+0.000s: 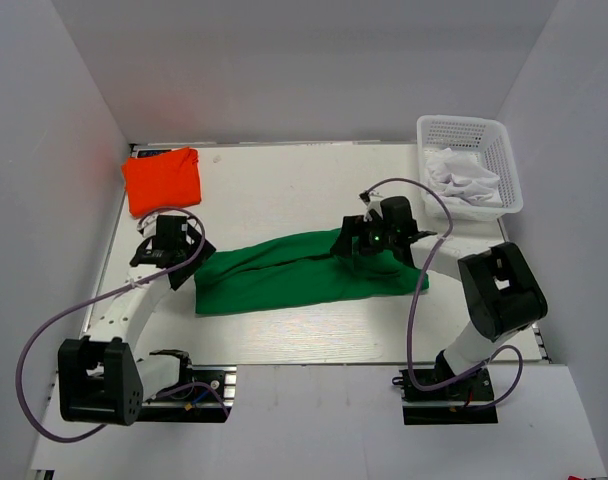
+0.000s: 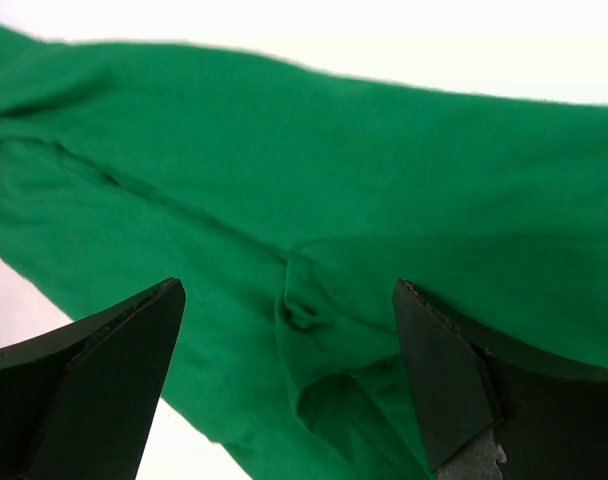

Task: Fold and stack the t-shirts
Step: Rotate the tshirt 90 degrees

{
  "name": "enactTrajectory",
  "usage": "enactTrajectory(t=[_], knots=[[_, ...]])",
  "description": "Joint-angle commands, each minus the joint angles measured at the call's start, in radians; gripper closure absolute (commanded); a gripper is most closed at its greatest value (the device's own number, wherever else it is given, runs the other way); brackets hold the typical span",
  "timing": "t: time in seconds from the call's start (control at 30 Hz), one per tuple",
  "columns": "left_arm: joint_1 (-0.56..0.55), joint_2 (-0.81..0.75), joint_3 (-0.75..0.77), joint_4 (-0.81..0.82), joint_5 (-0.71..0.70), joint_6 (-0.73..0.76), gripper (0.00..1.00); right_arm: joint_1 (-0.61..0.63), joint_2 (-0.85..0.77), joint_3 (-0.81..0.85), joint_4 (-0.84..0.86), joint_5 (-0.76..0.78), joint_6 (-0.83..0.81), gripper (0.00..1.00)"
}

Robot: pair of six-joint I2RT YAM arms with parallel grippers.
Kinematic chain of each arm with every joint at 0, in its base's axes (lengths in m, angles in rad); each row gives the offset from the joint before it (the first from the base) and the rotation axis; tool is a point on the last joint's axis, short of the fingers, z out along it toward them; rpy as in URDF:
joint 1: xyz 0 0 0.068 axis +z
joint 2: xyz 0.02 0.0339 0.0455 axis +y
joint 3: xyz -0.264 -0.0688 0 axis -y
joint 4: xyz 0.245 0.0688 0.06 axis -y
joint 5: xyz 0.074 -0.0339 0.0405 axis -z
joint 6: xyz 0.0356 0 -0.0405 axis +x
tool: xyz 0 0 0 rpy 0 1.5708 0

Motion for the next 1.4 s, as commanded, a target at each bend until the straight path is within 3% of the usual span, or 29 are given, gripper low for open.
enactTrajectory(t=[0.0,0.17,0.37,0.5,0.6,0.77,0.9,1.1,1.23,1.3,1.37], knots=[[0.005,-0.055,0.005,0.057,0.015,0.003,0.00,0.020,-0.024,-0.042,-0.003,-0.017,-0.026,0.10],[0.006,-0.050,0.056,0.097,0.034,0.035,0.00,0.057,-0.142,-0.109,-0.073,-0.095,-0.047,0.10],[0.006,0.001,0.106,0.115,0.034,0.053,0.00,0.132,-0.334,-0.181,-0.290,-0.230,-0.032,0.10],[0.006,0.025,0.116,0.153,0.034,0.072,0.00,0.165,-0.371,-0.188,-0.423,-0.296,-0.096,0.10],[-0.005,0.065,0.116,0.199,0.104,0.105,0.00,0.157,-0.403,-0.177,-0.400,-0.196,-0.093,0.10],[-0.014,0.177,0.079,0.373,0.308,0.149,0.00,0.146,-0.417,-0.140,-0.389,0.144,0.051,0.10],[-0.014,0.303,0.059,0.419,0.356,0.135,0.00,0.131,-0.346,-0.111,-0.454,0.261,0.085,0.10],[-0.036,0.355,-0.036,0.370,0.261,0.126,0.00,0.085,-0.231,-0.094,-0.410,0.358,0.166,0.10],[-0.071,0.275,-0.145,0.286,0.250,0.067,0.00,0.048,-0.118,-0.033,-0.393,0.423,0.171,0.10],[-0.103,0.156,-0.235,0.276,0.308,0.028,0.00,0.014,-0.004,0.030,-0.371,0.481,0.201,0.10],[-0.140,0.053,-0.323,0.308,0.362,-0.031,0.00,-0.009,0.125,0.097,-0.331,0.414,0.192,0.10]])
